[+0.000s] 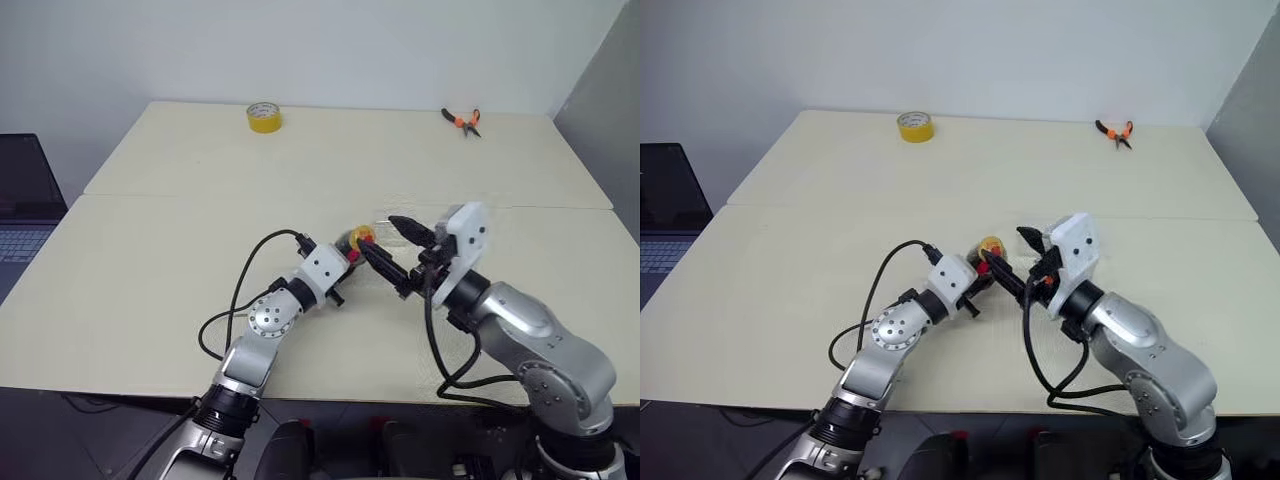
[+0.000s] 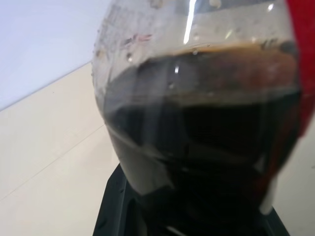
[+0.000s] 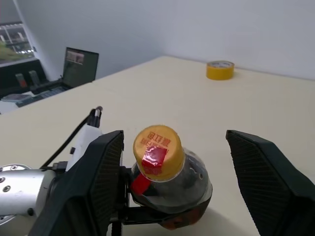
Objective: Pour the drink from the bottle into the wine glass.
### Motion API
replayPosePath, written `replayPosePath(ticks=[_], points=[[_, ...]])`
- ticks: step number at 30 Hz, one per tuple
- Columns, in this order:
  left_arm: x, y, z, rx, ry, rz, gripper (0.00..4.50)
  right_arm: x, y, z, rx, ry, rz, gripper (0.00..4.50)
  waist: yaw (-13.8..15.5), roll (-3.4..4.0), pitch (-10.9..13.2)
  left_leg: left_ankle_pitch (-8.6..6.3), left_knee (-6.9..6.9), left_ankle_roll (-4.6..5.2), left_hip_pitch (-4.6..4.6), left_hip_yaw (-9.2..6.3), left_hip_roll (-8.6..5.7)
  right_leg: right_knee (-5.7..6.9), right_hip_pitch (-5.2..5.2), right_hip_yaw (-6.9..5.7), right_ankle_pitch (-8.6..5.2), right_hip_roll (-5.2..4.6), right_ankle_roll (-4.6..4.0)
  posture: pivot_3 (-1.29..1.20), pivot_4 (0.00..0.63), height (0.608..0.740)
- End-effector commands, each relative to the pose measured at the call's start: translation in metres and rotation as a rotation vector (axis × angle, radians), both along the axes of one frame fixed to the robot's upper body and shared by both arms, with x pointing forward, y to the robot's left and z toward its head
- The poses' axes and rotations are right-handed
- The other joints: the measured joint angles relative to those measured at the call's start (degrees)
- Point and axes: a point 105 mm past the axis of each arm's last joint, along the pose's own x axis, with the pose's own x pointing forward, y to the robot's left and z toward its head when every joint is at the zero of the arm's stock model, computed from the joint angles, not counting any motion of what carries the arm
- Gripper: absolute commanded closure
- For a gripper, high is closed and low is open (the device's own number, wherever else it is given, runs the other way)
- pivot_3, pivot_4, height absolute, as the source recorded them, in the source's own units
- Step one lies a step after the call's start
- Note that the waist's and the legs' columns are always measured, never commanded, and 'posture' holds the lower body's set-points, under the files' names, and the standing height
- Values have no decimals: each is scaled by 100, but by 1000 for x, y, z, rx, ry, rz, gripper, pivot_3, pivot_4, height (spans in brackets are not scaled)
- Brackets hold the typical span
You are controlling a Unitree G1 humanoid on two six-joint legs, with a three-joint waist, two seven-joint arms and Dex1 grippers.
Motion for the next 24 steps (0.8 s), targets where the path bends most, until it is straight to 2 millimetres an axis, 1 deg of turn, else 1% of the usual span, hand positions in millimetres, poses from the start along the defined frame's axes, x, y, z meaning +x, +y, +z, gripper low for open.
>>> replayPosePath(ticks=[1, 6, 11, 14, 19, 20, 24], points=[[0, -7, 18, -23, -66, -18, 3600, -3, 4, 11, -22, -74, -30, 955, 0, 0, 0, 0, 0, 0, 0, 0, 0, -2, 0, 0, 0, 0, 0, 0, 150, 740], [3, -11, 19, -24, -68, -24, 3600, 0, 9, 10, -5, -63, -50, 955, -1, 0, 0, 0, -1, 1, 0, -1, 1, -1, 0, -1, 0, 1, 0, 0, 150, 740], [3, -12, 19, -24, -71, -26, 3600, 4, 4, 11, 14, -64, -67, 955, -2, 0, 0, 0, -2, 1, 0, -1, 0, -3, 0, -1, 0, 1, 0, 0, 150, 740], [3, -12, 19, -24, -71, -24, 3600, 5, 2, 10, -1, -62, -64, 1538, -2, 0, 0, 0, -2, 1, 0, -1, 1, -2, 0, -2, 0, 1, 0, 0, 150, 740], [2, -12, 19, -24, -74, -23, 3600, 6, 0, 8, -27, -59, -45, 3217, -2, 0, 0, -1, -2, 1, 0, -1, 1, -3, 0, -1, 0, 2, 0, 0, 150, 740], [2, -12, 19, -24, -75, -23, 3600, 6, 0, 8, -33, -57, -37, 3289, -2, 0, 0, -1, -2, 1, 0, -1, 1, -3, 0, -2, 0, 2, 0, 0, 150, 740], [2, -12, 20, -23, -77, -23, 3601, 5, 1, 7, -64, -62, 7, 3290, -2, 0, 0, -1, -2, 1, 0, -1, 1, -3, 0, -2, 0, 2, 0, 0, 150, 740]])
